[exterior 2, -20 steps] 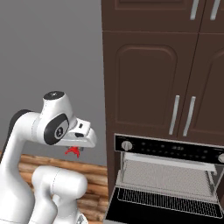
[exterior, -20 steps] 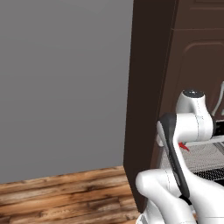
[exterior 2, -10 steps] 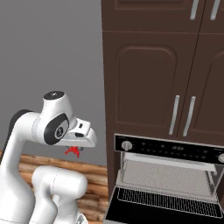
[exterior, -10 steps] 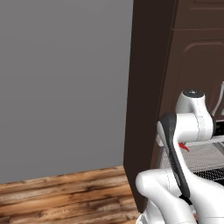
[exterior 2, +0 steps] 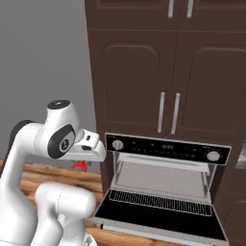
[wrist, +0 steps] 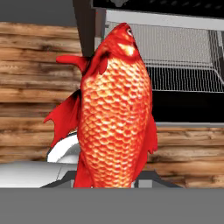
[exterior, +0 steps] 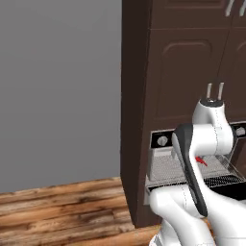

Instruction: Take the fish from the oven and place it on the plate on the counter.

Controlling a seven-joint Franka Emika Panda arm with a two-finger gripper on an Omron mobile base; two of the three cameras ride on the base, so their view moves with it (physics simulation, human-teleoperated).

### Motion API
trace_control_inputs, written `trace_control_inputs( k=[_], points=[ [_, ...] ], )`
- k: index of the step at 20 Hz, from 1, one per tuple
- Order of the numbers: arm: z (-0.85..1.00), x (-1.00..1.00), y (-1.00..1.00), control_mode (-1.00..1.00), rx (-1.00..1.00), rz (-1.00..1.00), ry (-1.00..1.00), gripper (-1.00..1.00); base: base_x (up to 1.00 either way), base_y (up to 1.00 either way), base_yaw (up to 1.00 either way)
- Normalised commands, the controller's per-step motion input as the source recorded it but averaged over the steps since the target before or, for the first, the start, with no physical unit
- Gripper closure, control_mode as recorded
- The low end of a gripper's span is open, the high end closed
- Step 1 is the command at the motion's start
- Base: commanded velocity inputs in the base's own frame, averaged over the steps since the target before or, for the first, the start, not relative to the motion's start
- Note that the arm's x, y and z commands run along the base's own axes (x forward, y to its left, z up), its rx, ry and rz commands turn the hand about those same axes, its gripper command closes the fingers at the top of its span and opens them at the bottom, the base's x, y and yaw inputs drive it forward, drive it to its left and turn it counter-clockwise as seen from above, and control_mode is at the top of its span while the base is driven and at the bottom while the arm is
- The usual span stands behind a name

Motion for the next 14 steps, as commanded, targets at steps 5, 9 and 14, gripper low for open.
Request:
trace_control_inputs(
  k=[5,9,14],
  points=[
    [0.00,0.00,0.00,1.00,0.00,0.00,0.00,1.00,-0.17,-0.90,0.00],
    [0.00,0.00,0.00,1.00,0.00,0.00,0.00,1.00,0.12,-1.00,0.00],
    [0.00,0.00,0.00,1.00,0.00,0.00,0.00,1.00,0.19,-1.00,0.00]
  ],
)
